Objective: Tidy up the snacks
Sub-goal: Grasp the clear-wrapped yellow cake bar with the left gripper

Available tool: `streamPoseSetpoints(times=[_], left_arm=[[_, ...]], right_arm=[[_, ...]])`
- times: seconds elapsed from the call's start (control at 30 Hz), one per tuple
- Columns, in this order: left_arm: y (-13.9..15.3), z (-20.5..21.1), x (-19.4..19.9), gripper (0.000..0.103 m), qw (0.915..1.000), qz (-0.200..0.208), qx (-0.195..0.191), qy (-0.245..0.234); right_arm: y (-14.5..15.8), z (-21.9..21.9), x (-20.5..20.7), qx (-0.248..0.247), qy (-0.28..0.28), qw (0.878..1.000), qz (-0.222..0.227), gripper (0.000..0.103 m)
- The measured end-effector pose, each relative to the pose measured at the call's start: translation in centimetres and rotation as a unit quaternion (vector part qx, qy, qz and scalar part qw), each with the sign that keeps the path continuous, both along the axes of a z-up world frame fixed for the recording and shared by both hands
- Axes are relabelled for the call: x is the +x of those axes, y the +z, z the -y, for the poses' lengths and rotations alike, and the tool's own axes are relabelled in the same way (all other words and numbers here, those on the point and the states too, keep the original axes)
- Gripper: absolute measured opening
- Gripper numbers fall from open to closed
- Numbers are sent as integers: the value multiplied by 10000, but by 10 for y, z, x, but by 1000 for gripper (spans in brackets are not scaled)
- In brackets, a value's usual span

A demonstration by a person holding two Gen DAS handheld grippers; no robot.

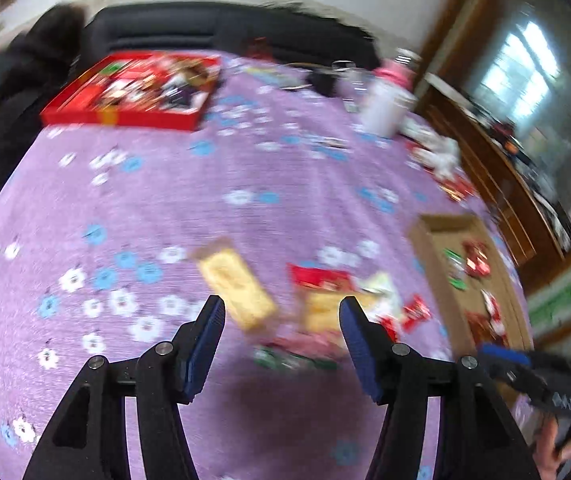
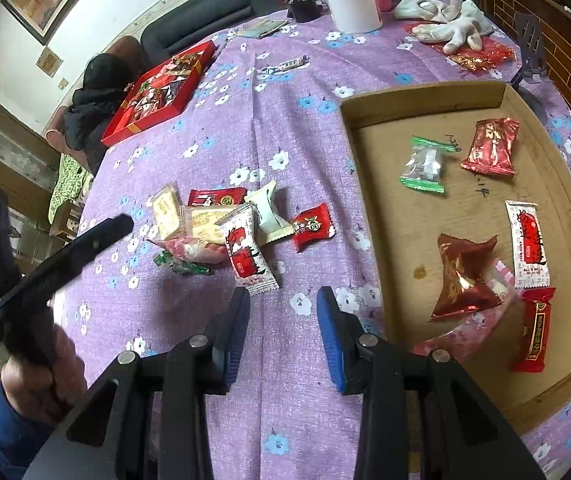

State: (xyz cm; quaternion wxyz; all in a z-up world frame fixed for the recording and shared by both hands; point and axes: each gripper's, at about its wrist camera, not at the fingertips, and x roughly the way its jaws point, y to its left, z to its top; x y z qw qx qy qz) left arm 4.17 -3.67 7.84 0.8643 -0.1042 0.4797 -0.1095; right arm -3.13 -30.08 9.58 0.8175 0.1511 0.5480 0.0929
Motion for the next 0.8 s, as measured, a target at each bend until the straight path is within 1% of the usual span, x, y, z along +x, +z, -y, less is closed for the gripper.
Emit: streamPoseSetpoints(times=[0.13,0.23,0.3,0.33,0.37,0.4,0.43,0.53,0.6,0.7,0.77,0.8], left_arm=[[-18,-13,17,63,9988,-324,-4,369],[-34,-17,32,63,9957,-662,-43,640],[-43,-17,41,63,9942,-851,-111,643],[-45,-17,44,67,9940,-880,-89,648],[-46,-16,47,71,9935,-901,13,700],[-49,-15,50,77,9931,-921,30,727],[-50,-15,52,80,9931,-934,-15,714],[-56,-8,60,83,9924,-961,204,745],[-57,0,65,84,9934,-854,398,653],[-60,9,69,83,9933,-719,772,462],[-60,12,66,73,9920,-583,1057,361],[-61,13,63,66,9908,-504,1220,285]], right_arm=[[-1,-2,3,-5,-3,10000,-20,33],[-2,-3,4,-29,17,10000,-29,33],[-3,-3,5,-35,8,10000,-41,33],[-3,-2,4,-42,-4,10000,-53,33],[-4,-1,4,-46,-15,10000,-65,33],[-5,1,3,-53,-37,9999,-80,33],[-5,3,2,-59,-61,9999,-85,33],[-5,9,2,-73,-141,9998,-83,33],[-4,11,2,-73,-170,9998,-77,33],[-5,10,4,-63,-130,9999,-70,33],[-6,5,6,-69,-57,9999,-76,33],[-7,1,8,-69,23,9999,-86,33]])
